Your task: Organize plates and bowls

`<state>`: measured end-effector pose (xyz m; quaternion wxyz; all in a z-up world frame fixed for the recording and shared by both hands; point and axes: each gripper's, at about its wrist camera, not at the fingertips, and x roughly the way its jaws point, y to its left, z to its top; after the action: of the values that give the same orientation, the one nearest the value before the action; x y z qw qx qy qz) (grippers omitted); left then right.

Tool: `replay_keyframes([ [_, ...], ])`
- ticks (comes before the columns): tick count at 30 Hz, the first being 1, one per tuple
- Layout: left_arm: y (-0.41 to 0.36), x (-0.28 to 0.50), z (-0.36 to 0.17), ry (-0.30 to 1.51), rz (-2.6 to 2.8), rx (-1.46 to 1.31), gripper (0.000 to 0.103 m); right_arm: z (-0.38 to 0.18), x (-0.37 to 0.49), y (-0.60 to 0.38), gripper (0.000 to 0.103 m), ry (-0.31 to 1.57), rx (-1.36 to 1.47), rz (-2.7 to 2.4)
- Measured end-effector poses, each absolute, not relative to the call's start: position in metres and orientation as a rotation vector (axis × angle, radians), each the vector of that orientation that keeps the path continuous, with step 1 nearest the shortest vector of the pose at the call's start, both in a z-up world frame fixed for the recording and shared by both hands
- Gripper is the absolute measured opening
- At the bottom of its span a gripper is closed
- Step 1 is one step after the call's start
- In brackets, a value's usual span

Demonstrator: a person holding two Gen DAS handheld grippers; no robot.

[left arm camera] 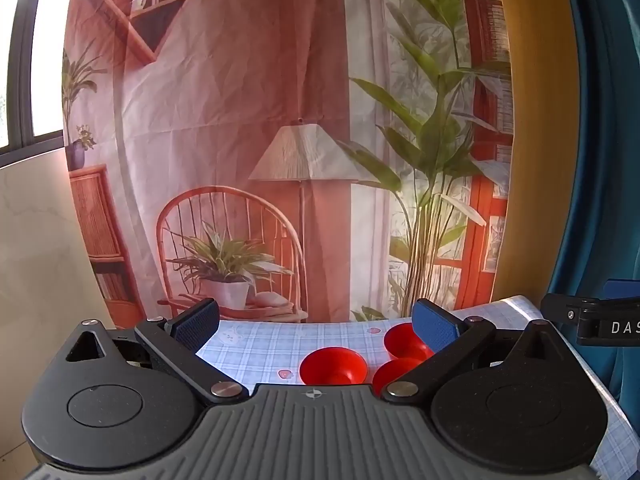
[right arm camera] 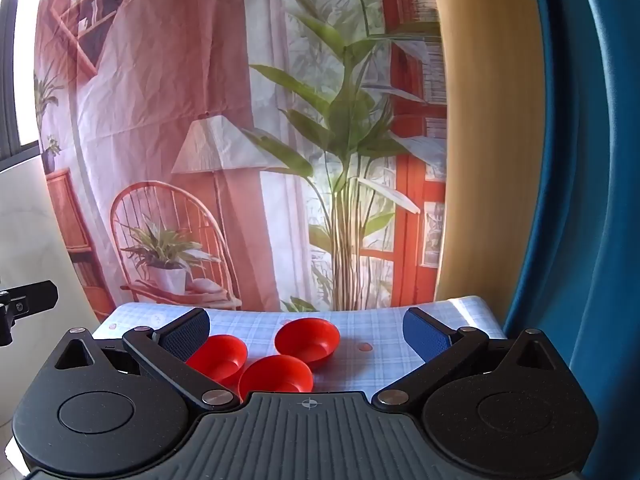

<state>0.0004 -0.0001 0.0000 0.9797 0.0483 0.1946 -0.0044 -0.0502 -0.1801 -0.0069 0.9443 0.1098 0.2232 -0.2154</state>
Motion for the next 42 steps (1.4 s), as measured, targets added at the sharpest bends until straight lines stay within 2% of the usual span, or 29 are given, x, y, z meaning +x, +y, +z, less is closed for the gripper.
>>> replay_keyframes([
  [42, 0.0037, -0.0007, 0.0022, 0.400, 0.018, 0.071, 0.103, -0.0071, -0.0509, -0.1759, 0.103, 0.447, 0.221, -0.433],
])
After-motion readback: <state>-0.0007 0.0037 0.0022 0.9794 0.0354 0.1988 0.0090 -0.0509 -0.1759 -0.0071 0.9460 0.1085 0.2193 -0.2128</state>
